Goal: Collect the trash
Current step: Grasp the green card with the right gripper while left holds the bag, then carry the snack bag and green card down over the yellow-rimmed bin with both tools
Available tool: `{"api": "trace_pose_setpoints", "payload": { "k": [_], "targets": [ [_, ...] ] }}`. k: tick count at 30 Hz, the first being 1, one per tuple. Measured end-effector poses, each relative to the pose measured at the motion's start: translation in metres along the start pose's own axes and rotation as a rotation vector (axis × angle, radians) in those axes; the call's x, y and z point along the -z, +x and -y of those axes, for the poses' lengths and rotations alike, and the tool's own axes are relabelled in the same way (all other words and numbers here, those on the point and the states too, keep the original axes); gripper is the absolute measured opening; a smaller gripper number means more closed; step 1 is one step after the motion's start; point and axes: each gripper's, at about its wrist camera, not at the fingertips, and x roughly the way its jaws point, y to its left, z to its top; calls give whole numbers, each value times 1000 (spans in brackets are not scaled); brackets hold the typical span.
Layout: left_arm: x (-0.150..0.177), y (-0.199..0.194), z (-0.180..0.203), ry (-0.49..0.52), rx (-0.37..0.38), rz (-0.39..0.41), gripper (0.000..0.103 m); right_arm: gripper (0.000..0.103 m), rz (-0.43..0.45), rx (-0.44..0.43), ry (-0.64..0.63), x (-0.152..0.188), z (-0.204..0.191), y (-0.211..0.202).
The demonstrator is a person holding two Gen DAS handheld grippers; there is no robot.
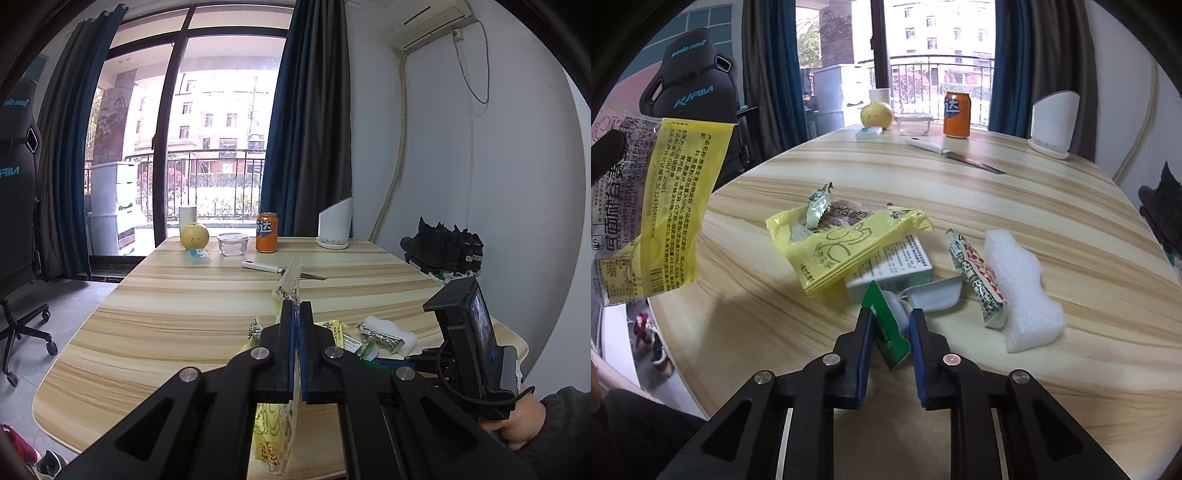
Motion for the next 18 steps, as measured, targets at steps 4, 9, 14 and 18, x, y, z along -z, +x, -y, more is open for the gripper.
{"api": "trace_pose_setpoints", "payload": {
  "k": [4, 9, 14, 18],
  "targets": [
    [0, 1, -1, -3, -3, -6, 0, 15, 25, 4, 12, 3, 1, -5],
    [1, 0, 1, -2, 0, -13, 0, 13, 55, 11, 12, 4, -2, -17],
    [-2, -5, 7, 9, 6, -6, 0, 13, 88, 7, 25, 5, 0, -31],
    [-3, -9, 13, 20, 13, -4, 0, 13, 118, -2, 50, 8, 3, -47]
  ]
}}
